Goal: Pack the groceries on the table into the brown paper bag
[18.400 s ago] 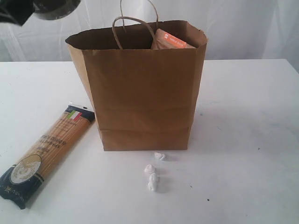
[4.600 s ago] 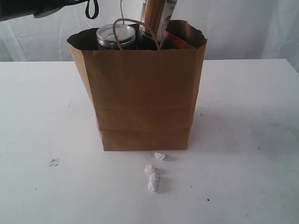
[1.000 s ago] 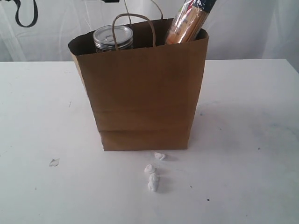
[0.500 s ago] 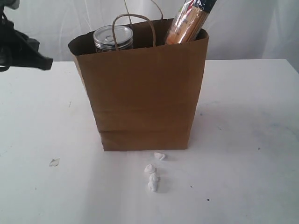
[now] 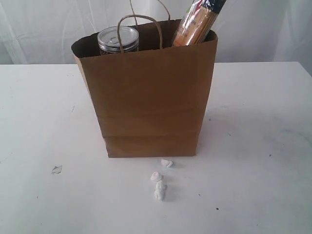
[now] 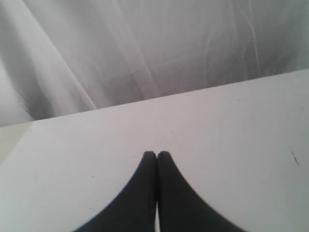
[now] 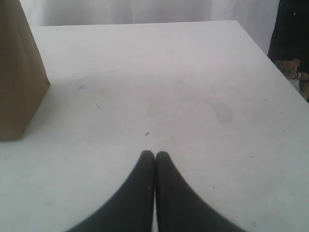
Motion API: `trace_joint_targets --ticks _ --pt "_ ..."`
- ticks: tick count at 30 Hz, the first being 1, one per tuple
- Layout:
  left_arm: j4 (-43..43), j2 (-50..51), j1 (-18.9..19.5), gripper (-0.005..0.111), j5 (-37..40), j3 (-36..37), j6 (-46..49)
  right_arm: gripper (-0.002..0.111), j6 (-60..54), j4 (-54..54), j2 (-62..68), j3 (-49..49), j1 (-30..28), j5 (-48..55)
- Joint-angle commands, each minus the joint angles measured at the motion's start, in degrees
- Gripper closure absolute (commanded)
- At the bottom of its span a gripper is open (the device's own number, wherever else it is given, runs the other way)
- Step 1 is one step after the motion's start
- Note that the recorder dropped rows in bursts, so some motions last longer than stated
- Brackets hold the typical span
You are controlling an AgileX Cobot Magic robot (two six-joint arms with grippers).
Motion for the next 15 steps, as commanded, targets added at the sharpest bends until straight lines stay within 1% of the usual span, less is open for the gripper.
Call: trace_joint_targets --ticks 1,6,10,15 --pt "0.04 -11.2 2.55 0.107 -0.02 4.66 -1.55 0.108 0.12 0.22 -0.25 -0.12 0.04 -0.39" --pt "0.04 -20.75 2.69 0.107 0.55 10.29 -1.29 0.108 0.12 0.22 -0.25 -0.12 0.04 -0.39" --pt "0.17 -24.92 2.69 0.107 2.37 13.04 -1.29 0.108 0.12 0.22 -0.25 -0.12 0.04 -0.39" --pt "0.17 -26.73 2.69 0.107 10.29 13.14 -1.41 0.108 0.12 0.22 -0.25 -0.12 0.04 -0.39"
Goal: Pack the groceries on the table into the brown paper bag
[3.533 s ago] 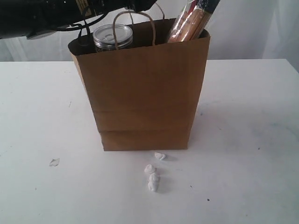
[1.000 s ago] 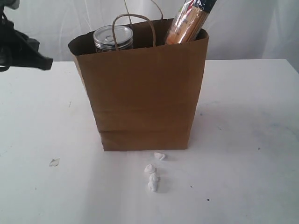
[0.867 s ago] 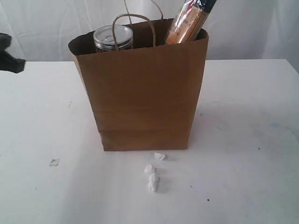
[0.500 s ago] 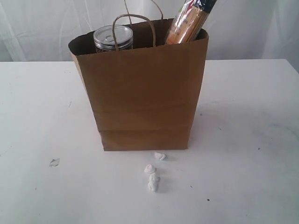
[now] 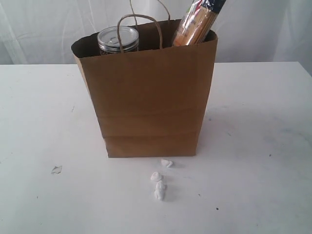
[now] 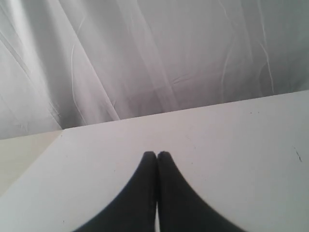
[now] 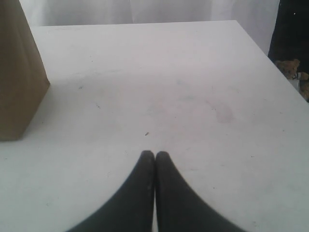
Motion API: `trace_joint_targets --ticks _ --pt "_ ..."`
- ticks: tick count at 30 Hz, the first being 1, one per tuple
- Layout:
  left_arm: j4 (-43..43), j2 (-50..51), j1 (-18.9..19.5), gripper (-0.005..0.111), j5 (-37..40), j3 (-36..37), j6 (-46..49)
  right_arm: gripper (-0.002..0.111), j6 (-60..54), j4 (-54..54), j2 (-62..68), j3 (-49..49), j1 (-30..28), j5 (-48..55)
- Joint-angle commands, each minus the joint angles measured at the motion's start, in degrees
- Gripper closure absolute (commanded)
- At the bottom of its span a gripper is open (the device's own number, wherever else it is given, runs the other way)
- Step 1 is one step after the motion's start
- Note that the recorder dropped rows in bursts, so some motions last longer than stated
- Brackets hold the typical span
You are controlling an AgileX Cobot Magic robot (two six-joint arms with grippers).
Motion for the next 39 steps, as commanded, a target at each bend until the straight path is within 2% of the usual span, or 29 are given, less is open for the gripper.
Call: trace_joint_targets --ticks 1,4,10,14,23,27,33,39 --pt "-0.15 -1.33 0.24 0.107 5.87 0.33 -0.58 0.108 0.01 0.22 -0.25 -0.12 0.04 -0.39" --pt "-0.15 -1.33 0.24 0.107 11.08 0.33 -0.58 0.108 0.01 0.22 -0.25 -0.12 0.04 -0.39" --pt "-0.15 -1.46 0.24 0.107 34.58 0.33 -0.58 0.108 0.01 0.22 -0.25 -0.12 0.04 -0.39" --pt "-0.63 -5.64 -0.67 0.107 34.83 1.6 -0.58 0.108 0.01 0.22 -0.25 -0.12 0.04 -0.39" --pt "1.55 -14.55 -10.47 0.107 34.94 4.3 -14.98 0.108 0.01 0.22 -0.25 -0.12 0.04 -0.39" --pt "7.3 -17.61 -11.34 0.107 28.09 8.92 -19.65 0.108 0.01 0.22 -0.25 -0.12 0.04 -0.39" --pt "6.13 -18.0 -11.34 0.107 25.89 17.0 -28.33 0.108 0.01 0.22 -0.25 -0.12 0.04 -0.39" --pt "7.91 -18.0 -13.42 0.107 26.23 17.0 -22.24 0.108 0.01 0.22 -0.25 -0.12 0.04 -0.39"
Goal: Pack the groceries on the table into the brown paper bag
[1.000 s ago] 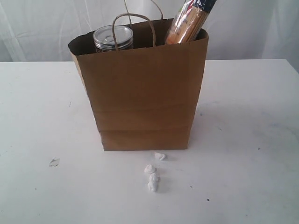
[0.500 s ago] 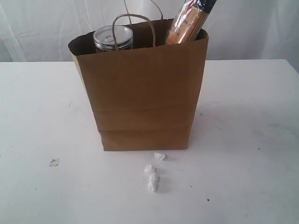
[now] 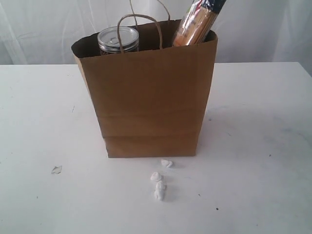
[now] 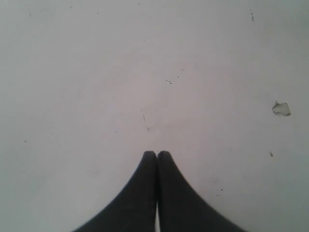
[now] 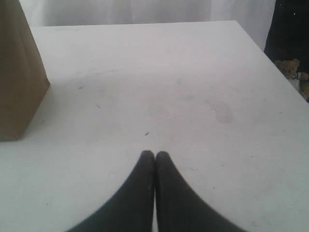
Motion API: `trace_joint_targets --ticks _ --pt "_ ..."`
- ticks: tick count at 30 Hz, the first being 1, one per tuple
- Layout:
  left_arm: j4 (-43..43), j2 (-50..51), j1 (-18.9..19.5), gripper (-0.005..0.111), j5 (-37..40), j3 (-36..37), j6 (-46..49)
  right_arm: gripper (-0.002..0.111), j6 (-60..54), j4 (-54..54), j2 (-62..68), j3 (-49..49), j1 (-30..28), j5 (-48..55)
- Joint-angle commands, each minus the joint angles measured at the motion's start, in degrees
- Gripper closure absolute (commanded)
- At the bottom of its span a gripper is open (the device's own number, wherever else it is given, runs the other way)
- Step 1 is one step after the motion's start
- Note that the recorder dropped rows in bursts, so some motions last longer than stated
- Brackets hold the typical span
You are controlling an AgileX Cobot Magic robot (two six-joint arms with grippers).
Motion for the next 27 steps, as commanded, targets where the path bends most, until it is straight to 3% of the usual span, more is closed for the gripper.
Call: trace_joint_targets --ticks 1,4,8,11,16,27 --pt "0.66 -0.18 -1.14 0.107 0.48 0.71 3.78 0.108 0.01 0.22 -0.25 -0.12 0.04 -0.39" --pt "0.43 -0.18 -1.35 0.107 0.47 0.71 3.76 0.108 0.01 0.22 -0.25 -0.12 0.04 -0.39" --pt "0.43 -0.18 -6.68 0.107 0.19 0.71 3.13 0.108 0.01 0.22 -0.25 -0.12 0.04 -0.39" --pt "-2.35 -0.18 -8.38 0.107 0.32 0.71 4.9 0.108 0.01 0.22 -0.25 -0.12 0.04 -0.39" --pt "-17.77 -0.18 -7.21 0.107 0.1 0.71 18.59 0.108 0.01 0.22 -0.25 -0.12 0.04 -0.39" --pt "-18.65 -0.18 -4.19 0.107 -1.2 0.71 20.03 0.108 0.01 0.22 -0.25 -0.12 0.04 -0.39"
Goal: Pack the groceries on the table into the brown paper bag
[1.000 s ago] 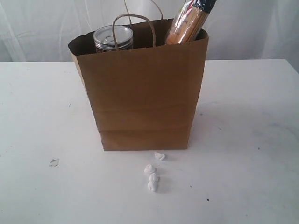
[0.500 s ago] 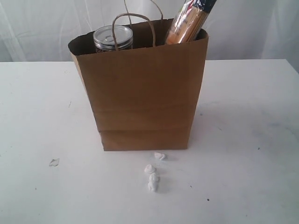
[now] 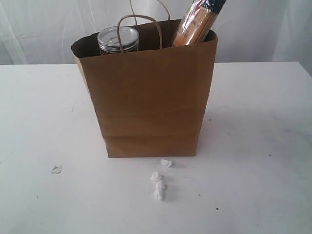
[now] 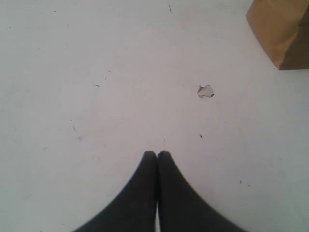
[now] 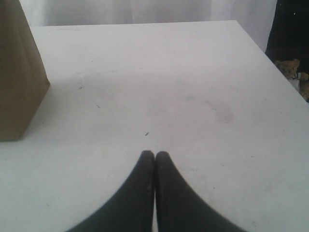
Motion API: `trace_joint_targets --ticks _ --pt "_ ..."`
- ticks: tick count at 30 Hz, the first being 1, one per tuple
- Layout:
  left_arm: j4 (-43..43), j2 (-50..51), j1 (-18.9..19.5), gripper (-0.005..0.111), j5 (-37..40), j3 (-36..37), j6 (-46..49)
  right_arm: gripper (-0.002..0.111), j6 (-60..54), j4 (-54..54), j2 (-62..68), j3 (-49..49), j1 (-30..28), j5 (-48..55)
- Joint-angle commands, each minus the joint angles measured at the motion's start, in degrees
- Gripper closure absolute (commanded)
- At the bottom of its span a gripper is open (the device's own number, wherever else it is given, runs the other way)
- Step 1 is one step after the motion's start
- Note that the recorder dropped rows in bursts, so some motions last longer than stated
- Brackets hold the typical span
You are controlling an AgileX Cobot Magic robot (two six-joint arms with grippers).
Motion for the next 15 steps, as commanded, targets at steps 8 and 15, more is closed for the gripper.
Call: trace_joint_targets --ticks 8,15 --pt "-0.77 -0.18 0.13 0.107 0.03 0.57 0.15 0.108 0.01 0.22 -0.25 -0.12 0.04 -0.5" --pt "-0.77 -0.18 0.13 0.107 0.03 0.57 0.15 0.108 10.82 14.28 -0.25 -0.12 0.04 -9.24"
